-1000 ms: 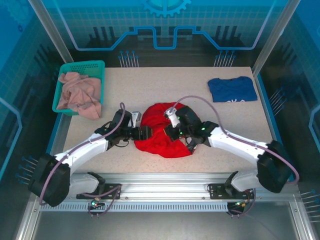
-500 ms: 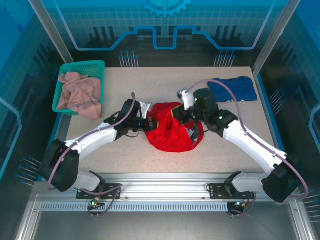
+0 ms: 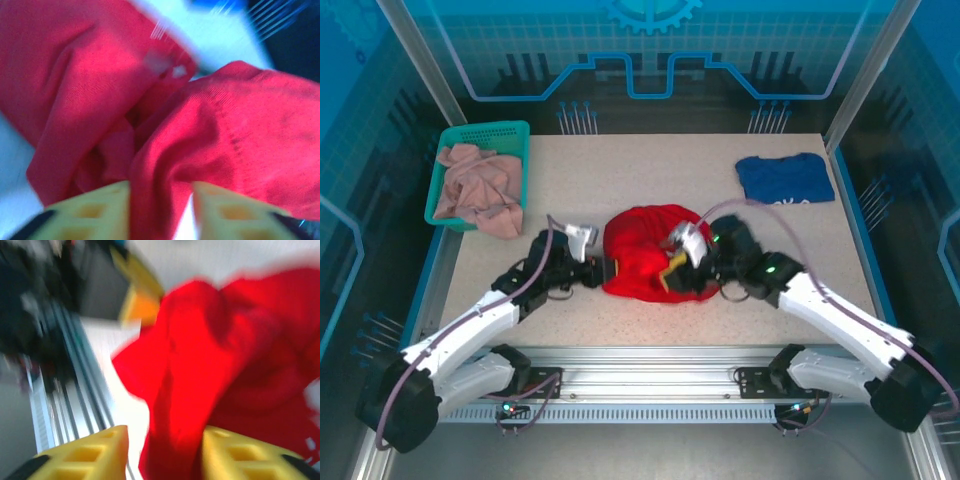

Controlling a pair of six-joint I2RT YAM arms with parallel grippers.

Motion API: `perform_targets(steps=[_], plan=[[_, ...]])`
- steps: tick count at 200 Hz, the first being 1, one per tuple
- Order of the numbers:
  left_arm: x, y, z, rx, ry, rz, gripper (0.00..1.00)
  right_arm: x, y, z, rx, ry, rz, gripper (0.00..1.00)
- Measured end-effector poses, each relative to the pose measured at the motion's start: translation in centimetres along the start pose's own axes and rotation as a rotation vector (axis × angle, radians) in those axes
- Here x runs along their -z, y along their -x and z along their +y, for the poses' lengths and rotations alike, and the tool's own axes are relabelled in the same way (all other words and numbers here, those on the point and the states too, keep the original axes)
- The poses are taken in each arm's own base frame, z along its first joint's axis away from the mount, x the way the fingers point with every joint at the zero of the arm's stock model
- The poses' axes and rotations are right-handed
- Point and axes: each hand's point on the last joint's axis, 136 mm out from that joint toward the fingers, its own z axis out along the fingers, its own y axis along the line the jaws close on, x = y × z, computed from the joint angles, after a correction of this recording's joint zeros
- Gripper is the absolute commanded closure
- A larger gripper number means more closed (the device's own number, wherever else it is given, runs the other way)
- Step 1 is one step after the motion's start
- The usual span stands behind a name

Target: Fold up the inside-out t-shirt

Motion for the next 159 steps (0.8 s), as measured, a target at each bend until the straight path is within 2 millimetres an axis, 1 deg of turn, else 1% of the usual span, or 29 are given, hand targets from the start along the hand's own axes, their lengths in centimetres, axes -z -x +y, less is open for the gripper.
perform_targets(steps=[1,2,3,4,5,8,9,11,13,14,23,31,51,53,61,70,80,93,113,120,128,142,150,159], plan=[[-0.1,-0.6,0.4,0.007,0.009,0.015,0.26,-0.2,-0.4,-0.1,-0.003,0.001,0.013,0.52],[-0.1,-0.8,0.5,0.01,0.014,0.021,0.26,-0.5,-1.2,-0.1,-0.009,0.002,0.036,0.52],[-0.1,-0.8,0.5,0.01,0.014,0.021,0.25,-0.7,-1.6,-0.2,-0.015,0.001,0.048,0.51],[-0.2,-1.2,0.8,0.017,0.021,0.034,0.25,-0.7,-1.6,-0.2,-0.015,0.001,0.048,0.51],[-0.2,-1.5,1.0,0.02,0.025,0.041,0.24,-1.0,-2.4,-0.4,-0.027,-0.003,0.073,0.51],[-0.2,-2.1,1.4,0.03,0.037,0.061,0.23,-1.4,-3.7,-0.6,-0.04,-0.007,0.111,0.5],[-0.2,-2.3,1.4,0.033,0.04,0.065,0.22,-1.4,-3.7,-0.6,-0.04,-0.007,0.111,0.5],[-0.2,-2.6,1.6,0.04,0.045,0.075,0.22,-1.6,-4.6,-0.8,-0.053,-0.012,0.136,0.49],[-0.2,-2.8,1.7,0.043,0.049,0.081,0.21,-1.7,-4.8,-0.9,-0.057,-0.014,0.143,0.49],[-0.2,-2.9,1.8,0.045,0.053,0.087,0.21,-1.8,-5.4,-1.0,-0.064,-0.018,0.16,0.49],[-0.2,-2.9,1.9,0.05,0.057,0.083,0.2,-1.9,-6.1,-1.5,-0.078,-0.037,0.179,0.47],[-0.1,-2.4,1.6,0.047,0.051,0.068,0.19,-1.8,-5.6,-1.7,-0.079,-0.052,0.163,0.47],[-0.2,-0.3,0.6,0.036,0.038,0.03,0.19,-2.1,-2.8,-3.0,-0.103,-0.112,0.102,0.47],[-0.2,0.0,0.4,0.033,0.036,0.025,0.19,-2.2,-2.3,-3.4,-0.109,-0.127,0.092,0.47],[-0.6,1.1,0.0,0.022,0.034,0.013,0.19,-2.5,-1.2,-4.3,-0.129,-0.162,0.075,0.47],[-1.2,1.9,-0.5,-0.001,0.043,0.012,0.19,-3.0,-0.5,-5.3,-0.156,-0.203,0.07,0.47],[-2.0,2.6,-0.8,-0.025,0.056,0.02,0.18,-3.6,-0.2,-6.3,-0.187,-0.245,0.076,0.46],[-3.6,3.2,-0.7,-0.06,0.097,0.041,0.17,-4.6,-0.4,-7.6,-0.227,-0.29,0.098,0.45],[-6.0,3.0,0.8,-0.095,0.177,0.09,0.17,-6.0,-1.2,-8.8,-0.268,-0.334,0.133,0.44],[-6.7,2.7,1.5,-0.097,0.204,0.109,0.19,-6.4,-1.3,-8.9,-0.272,-0.341,0.143,0.44],[-7.3,2.2,2.4,-0.094,0.236,0.131,0.25,-6.8,-1.3,-9.0,-0.273,-0.347,0.149,0.45],[-8.2,1.6,3.9,-0.077,0.292,0.158,0.41,-7.7,-1.1,-8.7,-0.257,-0.35,0.158,0.47],[-8.6,1.5,4.3,-0.073,0.308,0.164,0.52,-8.1,-0.8,-8.6,-0.249,-0.355,0.161,0.47],[-8.9,1.3,4.7,-0.076,0.318,0.173,0.62,-8.3,-0.3,-8.6,-0.237,-0.365,0.156,0.48]])
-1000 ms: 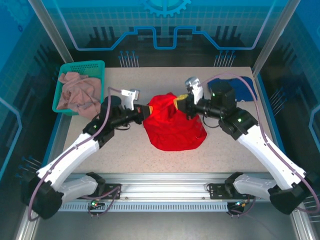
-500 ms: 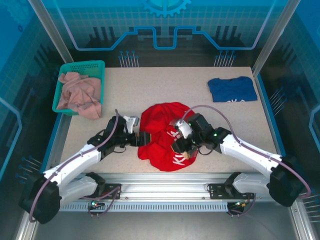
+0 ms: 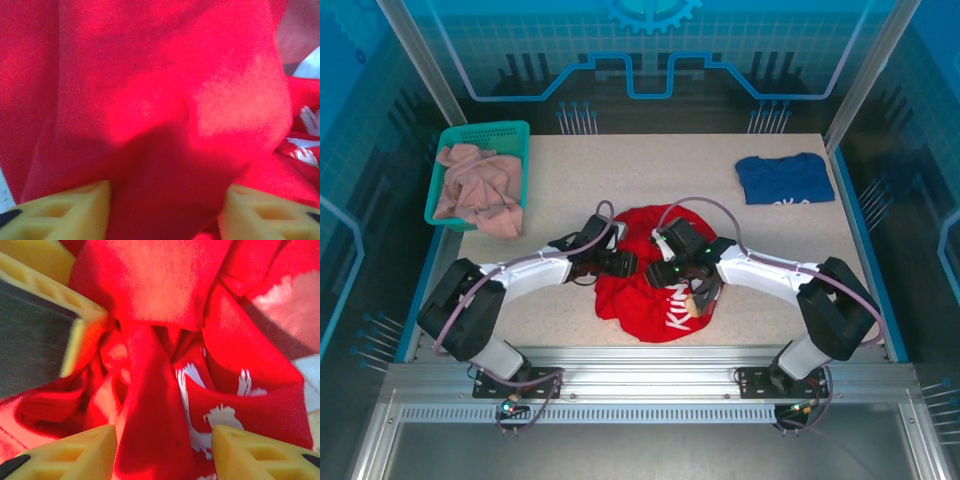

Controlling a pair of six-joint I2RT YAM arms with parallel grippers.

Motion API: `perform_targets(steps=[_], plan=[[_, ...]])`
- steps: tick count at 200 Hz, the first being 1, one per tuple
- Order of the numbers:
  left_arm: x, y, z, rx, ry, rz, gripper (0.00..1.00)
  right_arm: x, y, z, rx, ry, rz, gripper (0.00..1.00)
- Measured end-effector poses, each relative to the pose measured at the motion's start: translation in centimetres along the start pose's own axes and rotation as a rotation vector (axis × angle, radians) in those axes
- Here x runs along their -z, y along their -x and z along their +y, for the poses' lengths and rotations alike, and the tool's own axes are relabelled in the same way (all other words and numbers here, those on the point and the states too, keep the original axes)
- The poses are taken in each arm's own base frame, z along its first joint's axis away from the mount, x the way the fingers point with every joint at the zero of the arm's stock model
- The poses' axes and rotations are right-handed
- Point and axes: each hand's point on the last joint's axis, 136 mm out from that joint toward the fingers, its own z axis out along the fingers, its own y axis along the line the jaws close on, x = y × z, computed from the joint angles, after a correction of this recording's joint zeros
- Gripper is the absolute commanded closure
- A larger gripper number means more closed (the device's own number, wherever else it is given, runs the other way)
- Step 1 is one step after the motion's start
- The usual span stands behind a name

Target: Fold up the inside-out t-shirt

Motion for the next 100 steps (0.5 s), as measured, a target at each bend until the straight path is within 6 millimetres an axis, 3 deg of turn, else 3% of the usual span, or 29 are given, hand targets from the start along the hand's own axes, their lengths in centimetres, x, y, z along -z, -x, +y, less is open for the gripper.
perform_targets(steps=[16,39,65,100], plan=[[-0.3,0.2,-0.1,0.004,-0.002,-0.001,0.81,0.3,0.7,-0.2,0.01,-0.028,-0.019,0.48],[-0.2,0.9,-0.7,0.031,-0.042,-0.016,0.94,1.0,1.3,-0.5,0.027,-0.049,-0.049,0.5],[0.0,1.3,-1.3,0.06,-0.091,-0.02,0.99,1.3,1.7,-0.2,0.037,-0.038,-0.064,0.54],[0.9,2.1,-1.7,0.088,-0.135,-0.05,0.99,-0.4,2.0,0.2,0.04,-0.025,-0.036,0.58]])
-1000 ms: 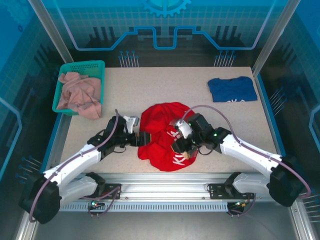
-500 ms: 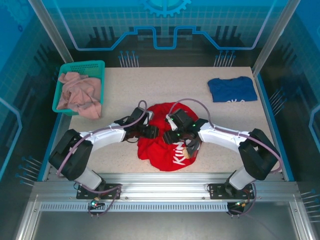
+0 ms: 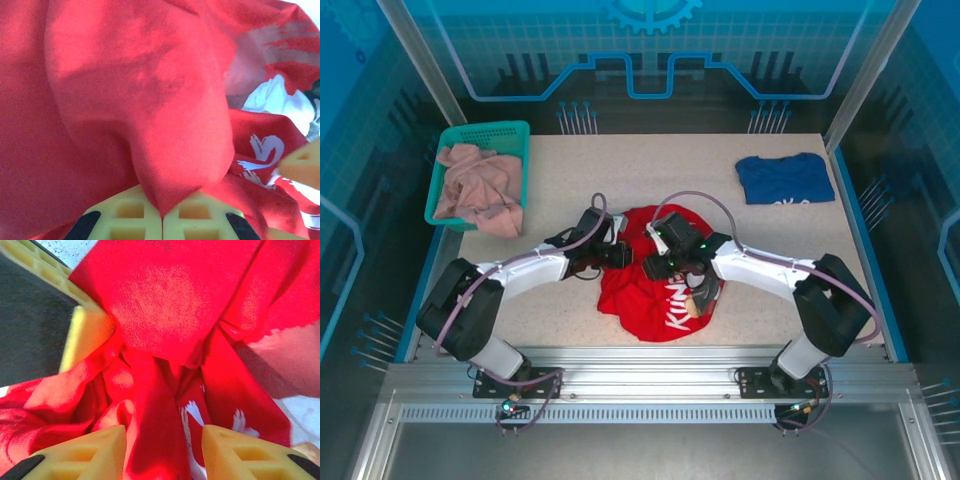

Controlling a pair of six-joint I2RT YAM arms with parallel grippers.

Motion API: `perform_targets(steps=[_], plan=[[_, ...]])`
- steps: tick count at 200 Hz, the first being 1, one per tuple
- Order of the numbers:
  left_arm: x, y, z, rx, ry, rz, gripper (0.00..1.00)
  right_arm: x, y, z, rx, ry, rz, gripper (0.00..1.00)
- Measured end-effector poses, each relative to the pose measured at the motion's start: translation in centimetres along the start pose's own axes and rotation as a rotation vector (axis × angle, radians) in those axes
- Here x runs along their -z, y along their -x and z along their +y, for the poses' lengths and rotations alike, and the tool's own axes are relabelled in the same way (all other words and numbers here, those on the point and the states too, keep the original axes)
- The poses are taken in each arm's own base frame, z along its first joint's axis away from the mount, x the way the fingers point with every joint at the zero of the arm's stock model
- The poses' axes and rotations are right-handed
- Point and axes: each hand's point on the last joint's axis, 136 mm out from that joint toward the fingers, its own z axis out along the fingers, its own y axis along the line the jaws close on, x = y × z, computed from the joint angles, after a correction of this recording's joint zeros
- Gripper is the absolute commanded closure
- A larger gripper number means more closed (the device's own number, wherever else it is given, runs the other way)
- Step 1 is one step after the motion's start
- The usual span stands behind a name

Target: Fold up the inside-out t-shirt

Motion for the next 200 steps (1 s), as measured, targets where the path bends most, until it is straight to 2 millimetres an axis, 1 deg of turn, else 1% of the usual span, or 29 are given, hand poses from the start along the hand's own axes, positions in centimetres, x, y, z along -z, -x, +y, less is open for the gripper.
perform_targets(steps=[7,15,29,40,47,61,70,71,73,76,79,80,87,92,98,99,100,105,109,122,132,148,164,173,185,193,194,200], plan=[[0.1,0.1,-0.1,0.003,-0.004,-0.003,0.99,-0.5,0.0,0.0,0.001,-0.001,0.006,0.6],[0.2,0.2,-0.1,0.006,-0.009,-0.005,0.99,-1.1,0.0,0.0,0.005,-0.002,0.016,0.66],[0.3,0.2,-0.2,0.007,-0.014,-0.005,0.99,-2.0,-0.1,0.0,0.01,-0.004,0.031,0.85],[0.4,0.1,-0.1,0.01,-0.014,-0.006,0.99,-2.3,-0.3,0.0,0.008,-0.006,0.039,0.96],[0.5,0.0,0.1,0.014,-0.01,-0.007,0.99,-2.3,-0.3,-0.1,0.01,-0.007,0.04,1.0],[0.9,0.1,0.5,0.022,-0.005,-0.014,0.99,-1.6,0.2,-0.1,0.016,0.002,0.027,1.0],[1.2,0.3,0.8,0.029,0.001,-0.028,0.98,-0.5,0.7,0.1,0.015,0.023,0.006,1.0],[1.3,0.4,0.9,0.032,0.003,-0.031,0.98,-0.1,1.0,0.1,0.018,0.03,-0.006,1.0],[1.4,0.5,1.0,0.034,0.004,-0.034,0.98,0.1,1.1,0.2,0.018,0.035,-0.01,1.0],[1.6,0.6,1.1,0.041,0.006,-0.042,0.98,1.1,1.6,0.4,0.015,0.058,-0.031,1.0],[1.8,0.7,1.2,0.044,0.006,-0.048,0.98,1.4,1.7,0.5,0.016,0.067,-0.039,1.0],[1.9,0.7,1.2,0.046,0.007,-0.05,0.98,2.0,2.0,0.6,0.015,0.078,-0.052,1.0],[2.4,1.1,1.5,0.062,0.007,-0.069,0.98,3.8,3.1,0.8,0.014,0.112,-0.1,1.0],[2.8,1.5,1.7,0.075,0.007,-0.086,0.98,5.7,4.1,1.0,0.01,0.15,-0.149,1.0],[3.4,2.0,2.0,0.089,0.005,-0.108,0.97,7.9,5.3,1.0,0.007,0.184,-0.211,1.0],[3.5,2.1,2.0,0.091,0.005,-0.111,0.97,7.9,5.3,1.0,0.007,0.184,-0.211,1.0],[3.6,2.1,2.0,0.092,0.005,-0.114,0.98,8.5,5.6,1.1,0.007,0.192,-0.226,1.0],[4.1,2.7,2.2,0.108,-0.001,-0.136,0.97,9.9,6.3,1.0,0.005,0.213,-0.268,1.0],[4.6,3.1,2.2,0.116,-0.006,-0.153,0.97,11.5,7.1,0.9,0.006,0.232,-0.315,1.0],[5.9,4.4,2.3,0.142,-0.028,-0.208,0.97,14.6,8.4,0.7,0.01,0.275,-0.404,1.0],[7.1,5.5,2.1,0.158,-0.053,-0.252,0.97,16.0,9.0,0.6,0.012,0.309,-0.442,1.0],[8.7,6.7,1.9,0.172,-0.081,-0.307,0.97,17.0,9.7,0.4,0.009,0.343,-0.464,1.0],[9.7,7.6,1.6,0.173,-0.09,-0.338,0.97,17.6,10.5,0.8,0.018,0.377,-0.475,1.0],[10.0,8.0,1.4,0.17,-0.089,-0.347,0.96,18.2,11.1,1.4,0.031,0.41,-0.486,1.0],[10.3,8.7,1.6,0.167,-0.062,-0.357,0.88,19.0,11.7,2.1,0.047,0.448,-0.505,1.0],[10.3,9.2,1.9,0.17,-0.039,-0.364,0.79,19.4,12.0,2.5,0.054,0.469,-0.513,1.0],[10.3,9.3,2.0,0.166,-0.031,-0.366,0.77,19.4,12.0,2.5,0.055,0.472,-0.514,1.0],[10.3,9.6,2.3,0.165,-0.007,-0.369,0.72,19.5,12.1,2.7,0.058,0.482,-0.517,1.0]])
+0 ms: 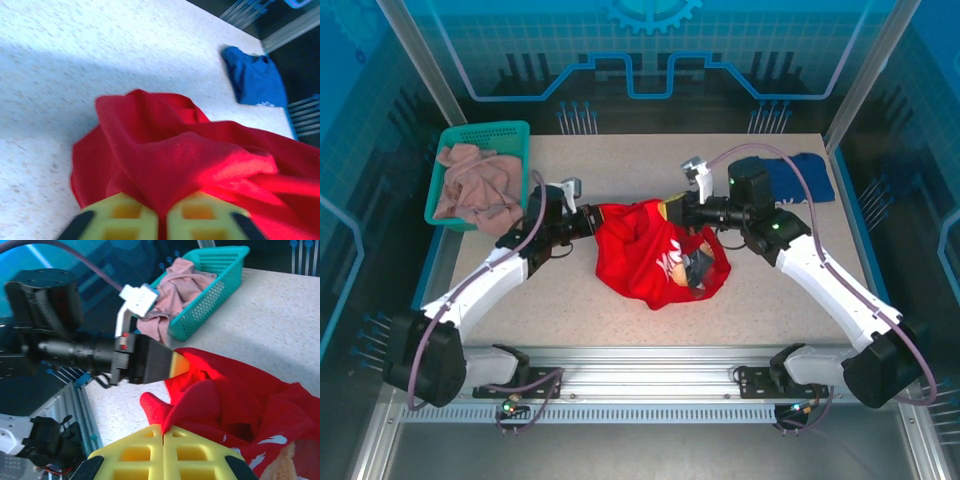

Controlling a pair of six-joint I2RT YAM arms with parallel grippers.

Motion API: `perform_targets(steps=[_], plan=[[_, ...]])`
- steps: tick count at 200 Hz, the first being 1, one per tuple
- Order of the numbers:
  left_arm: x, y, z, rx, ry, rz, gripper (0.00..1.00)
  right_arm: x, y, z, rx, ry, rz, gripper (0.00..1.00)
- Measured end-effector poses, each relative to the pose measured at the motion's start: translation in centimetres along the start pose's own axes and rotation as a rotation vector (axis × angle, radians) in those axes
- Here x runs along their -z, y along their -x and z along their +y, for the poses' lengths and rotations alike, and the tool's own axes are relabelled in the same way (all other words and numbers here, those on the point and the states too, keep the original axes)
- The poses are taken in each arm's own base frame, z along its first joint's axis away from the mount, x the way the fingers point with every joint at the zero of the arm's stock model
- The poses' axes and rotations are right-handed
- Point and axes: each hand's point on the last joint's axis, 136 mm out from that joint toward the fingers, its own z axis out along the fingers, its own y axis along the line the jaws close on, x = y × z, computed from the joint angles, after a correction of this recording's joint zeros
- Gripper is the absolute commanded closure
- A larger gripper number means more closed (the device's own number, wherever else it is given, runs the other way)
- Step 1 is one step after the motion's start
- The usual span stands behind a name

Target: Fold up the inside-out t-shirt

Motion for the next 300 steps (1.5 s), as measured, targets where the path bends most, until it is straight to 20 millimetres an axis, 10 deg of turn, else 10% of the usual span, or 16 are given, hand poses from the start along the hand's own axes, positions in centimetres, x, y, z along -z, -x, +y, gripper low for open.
perform_targets(steps=[52,93,161,240,300], plan=[[0.1,-2.5,1.2,-0.072,0.1,0.037,0.34,-2.5,-3.1,-2.5,-0.136,-0.016,0.067,1.0],[3.0,-8.6,-4.0,-0.185,-0.14,0.108,0.31,-4.1,-6.1,-4.5,-0.236,-0.043,0.138,1.0],[-1.4,-14.3,-1.7,-0.206,-0.141,0.339,0.29,-4.1,-5.9,-4.5,-0.237,-0.044,0.129,1.0],[-4.6,-14.1,-4.1,-0.191,-0.25,0.382,1.0,-4.1,-5.7,-5.1,-0.232,-0.08,0.127,1.0],[1.0,-5.7,-6.5,-0.081,-0.299,0.094,1.0,-5.2,-1.6,-13.2,-0.121,-0.506,0.188,0.26]])
